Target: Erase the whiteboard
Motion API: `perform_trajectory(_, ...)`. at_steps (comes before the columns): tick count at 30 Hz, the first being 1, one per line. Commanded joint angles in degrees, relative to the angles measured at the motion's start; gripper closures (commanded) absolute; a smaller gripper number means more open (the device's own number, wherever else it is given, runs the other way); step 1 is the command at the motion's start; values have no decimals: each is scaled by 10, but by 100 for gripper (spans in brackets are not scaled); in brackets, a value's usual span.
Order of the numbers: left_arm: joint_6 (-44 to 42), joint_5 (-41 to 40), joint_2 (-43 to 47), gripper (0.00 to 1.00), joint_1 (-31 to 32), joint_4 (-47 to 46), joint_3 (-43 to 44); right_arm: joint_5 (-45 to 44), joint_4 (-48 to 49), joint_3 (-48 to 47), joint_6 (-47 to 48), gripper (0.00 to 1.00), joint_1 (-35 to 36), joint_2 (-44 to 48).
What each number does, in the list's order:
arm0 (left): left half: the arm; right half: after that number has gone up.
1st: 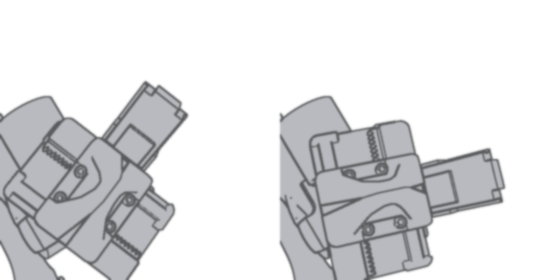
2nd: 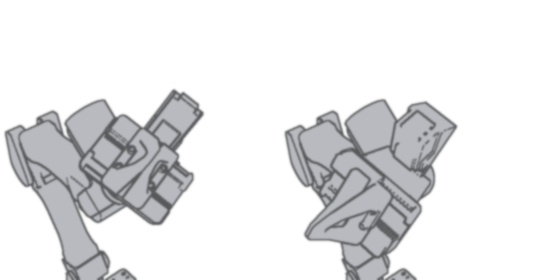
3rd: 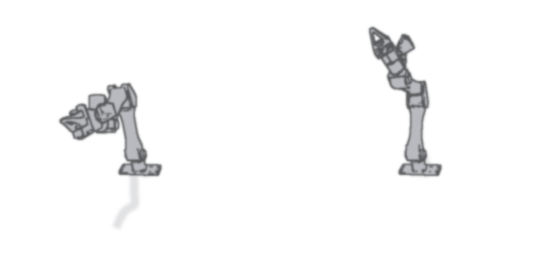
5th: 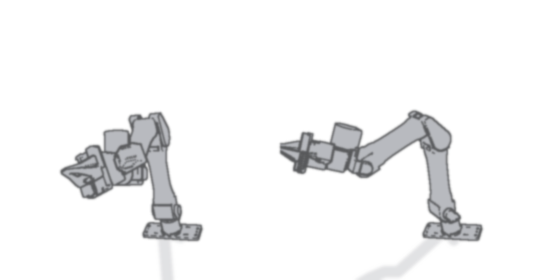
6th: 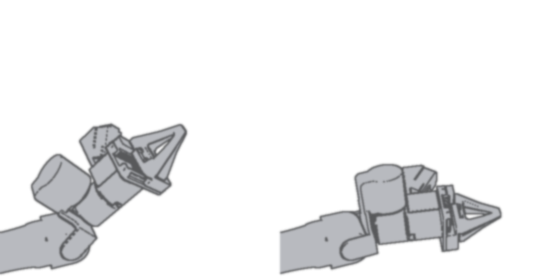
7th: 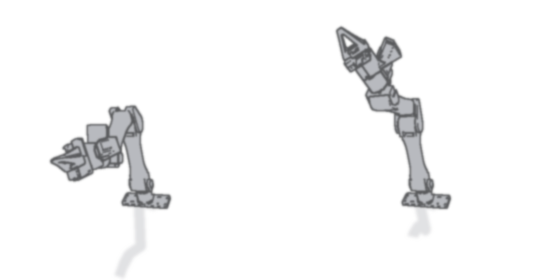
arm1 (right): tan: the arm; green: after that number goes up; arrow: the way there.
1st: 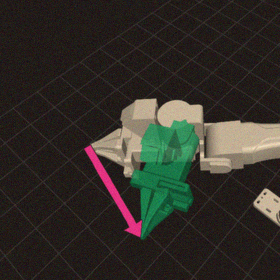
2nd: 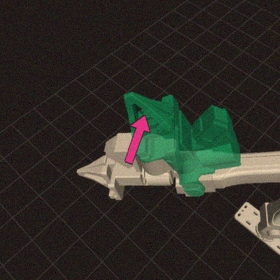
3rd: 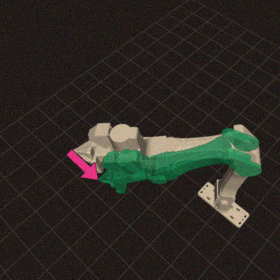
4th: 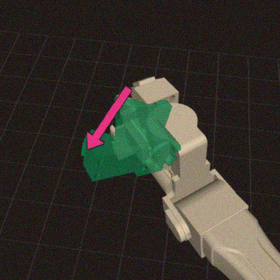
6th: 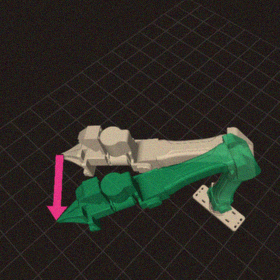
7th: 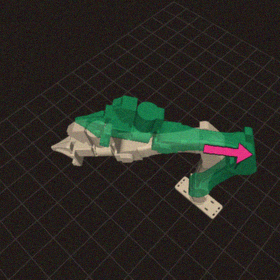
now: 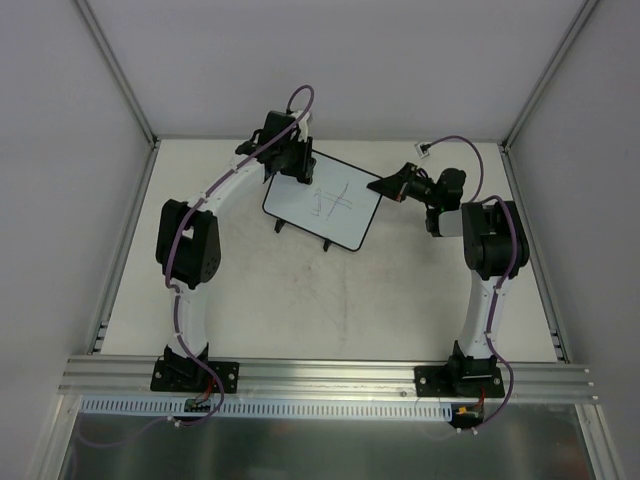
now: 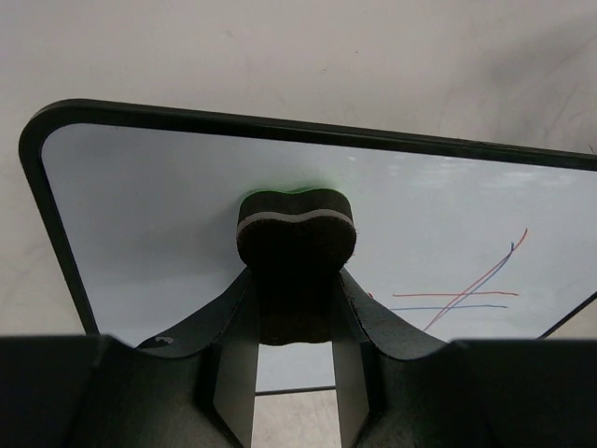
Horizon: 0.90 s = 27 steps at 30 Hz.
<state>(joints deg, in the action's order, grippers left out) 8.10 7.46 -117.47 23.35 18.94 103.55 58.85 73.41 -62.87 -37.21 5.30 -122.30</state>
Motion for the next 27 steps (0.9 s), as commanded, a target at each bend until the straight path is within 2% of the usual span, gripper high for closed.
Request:
perform_trajectory(1, -13, 9, -16, 100, 8, 12, 31, -10, 71, 4, 28, 100, 7, 47)
perform_trajectory(14, -22, -3, -25, 100, 20, 24, 13, -9, 42, 10, 48, 100, 10, 66)
perform_trajectory(27, 10, -56, 29, 100, 35, 22, -153, -5, 42, 6, 46, 100, 9, 66)
